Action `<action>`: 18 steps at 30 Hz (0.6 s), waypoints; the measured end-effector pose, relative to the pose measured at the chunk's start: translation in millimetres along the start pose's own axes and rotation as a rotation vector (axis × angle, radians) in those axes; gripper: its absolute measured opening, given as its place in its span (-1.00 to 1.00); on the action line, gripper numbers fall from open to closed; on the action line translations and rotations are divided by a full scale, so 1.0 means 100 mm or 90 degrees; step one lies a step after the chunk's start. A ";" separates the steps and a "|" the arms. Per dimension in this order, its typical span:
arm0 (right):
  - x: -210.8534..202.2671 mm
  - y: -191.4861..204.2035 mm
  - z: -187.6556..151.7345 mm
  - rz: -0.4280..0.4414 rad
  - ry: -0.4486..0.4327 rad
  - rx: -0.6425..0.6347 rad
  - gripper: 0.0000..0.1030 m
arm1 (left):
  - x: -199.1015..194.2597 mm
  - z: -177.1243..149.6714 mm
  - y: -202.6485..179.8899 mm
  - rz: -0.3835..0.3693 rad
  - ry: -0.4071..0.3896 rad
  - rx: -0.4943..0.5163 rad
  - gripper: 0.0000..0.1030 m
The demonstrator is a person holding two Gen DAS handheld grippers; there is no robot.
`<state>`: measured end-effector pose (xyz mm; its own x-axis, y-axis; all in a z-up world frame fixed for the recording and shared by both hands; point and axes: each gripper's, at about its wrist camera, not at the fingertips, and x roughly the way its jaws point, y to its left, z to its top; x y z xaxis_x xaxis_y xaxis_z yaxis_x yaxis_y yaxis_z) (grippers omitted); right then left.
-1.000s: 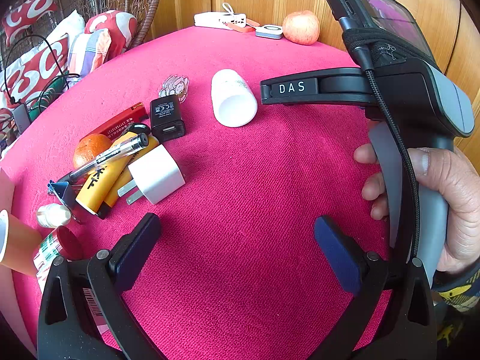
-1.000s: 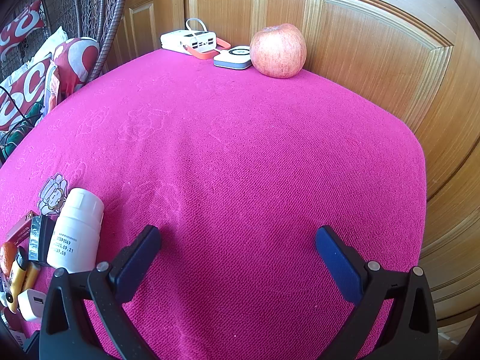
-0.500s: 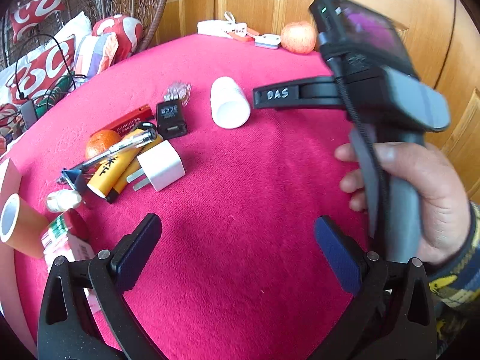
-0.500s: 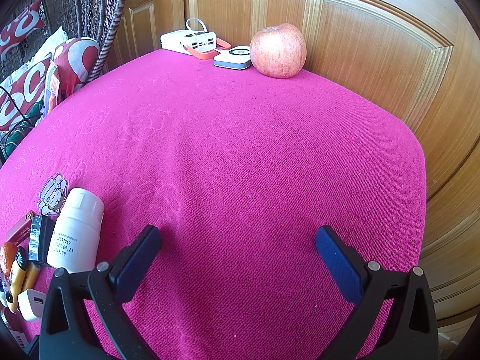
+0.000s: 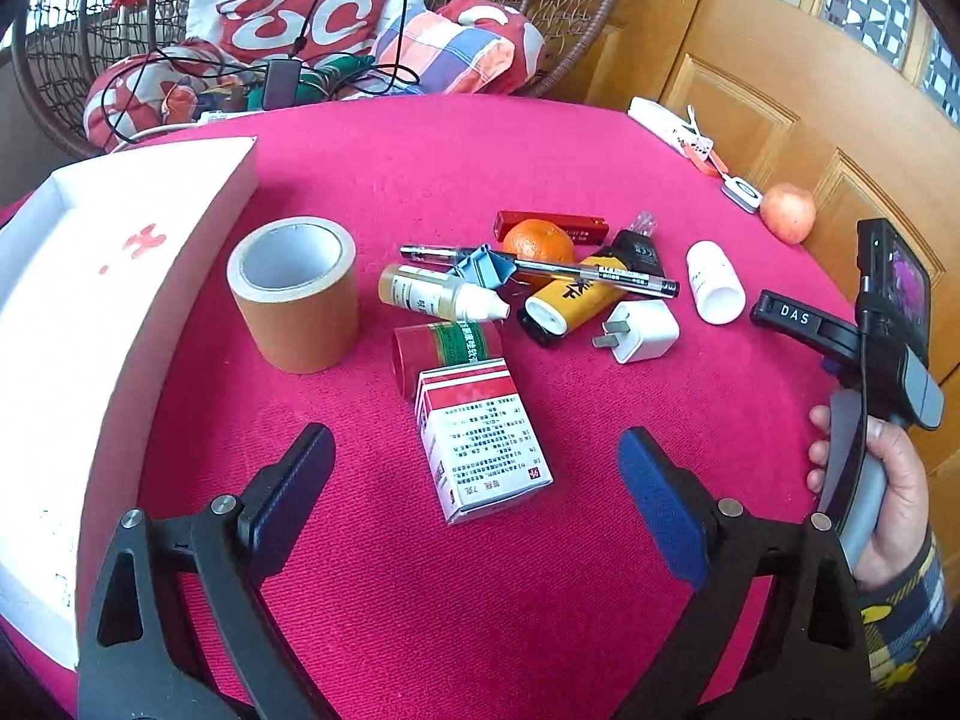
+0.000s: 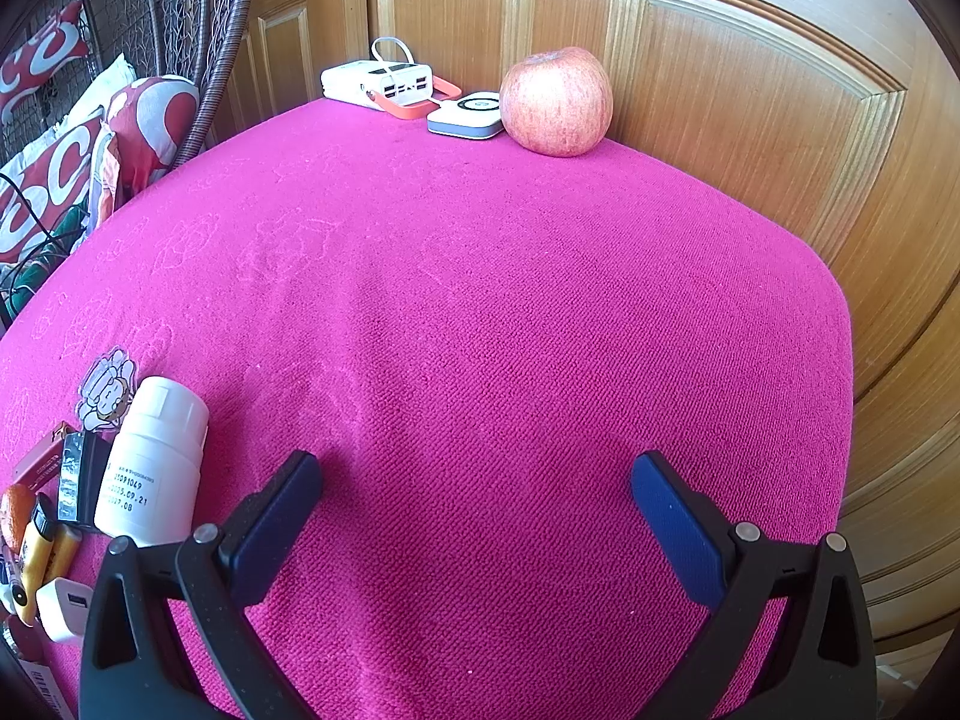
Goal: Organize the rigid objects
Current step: 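Grasp the red-white medicine box with the left tool while the right tool approaches the white pill bottle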
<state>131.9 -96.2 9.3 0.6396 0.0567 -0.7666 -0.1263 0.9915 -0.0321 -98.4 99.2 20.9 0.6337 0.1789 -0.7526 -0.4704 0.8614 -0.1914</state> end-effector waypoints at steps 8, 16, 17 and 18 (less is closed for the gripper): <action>-0.27 0.08 -0.06 0.232 -0.068 -0.077 1.00 | 0.22 0.01 -0.02 0.041 0.024 0.020 0.47; -0.23 0.59 -0.08 0.247 -0.037 -0.183 1.00 | 0.17 -0.03 0.04 0.051 0.011 0.005 0.41; -0.20 0.64 -0.06 0.251 -0.033 -0.185 1.00 | 0.17 -0.03 0.03 0.050 0.011 0.007 0.41; -0.20 0.68 -0.06 0.254 -0.033 -0.189 0.98 | 0.17 -0.03 0.03 0.048 0.009 0.009 0.29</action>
<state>106.1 -30.4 18.5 0.5332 0.4379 -0.7238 -0.5742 0.8157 0.0704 -91.4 103.1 5.7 0.5876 0.2370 -0.7736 -0.5079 0.8524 -0.1247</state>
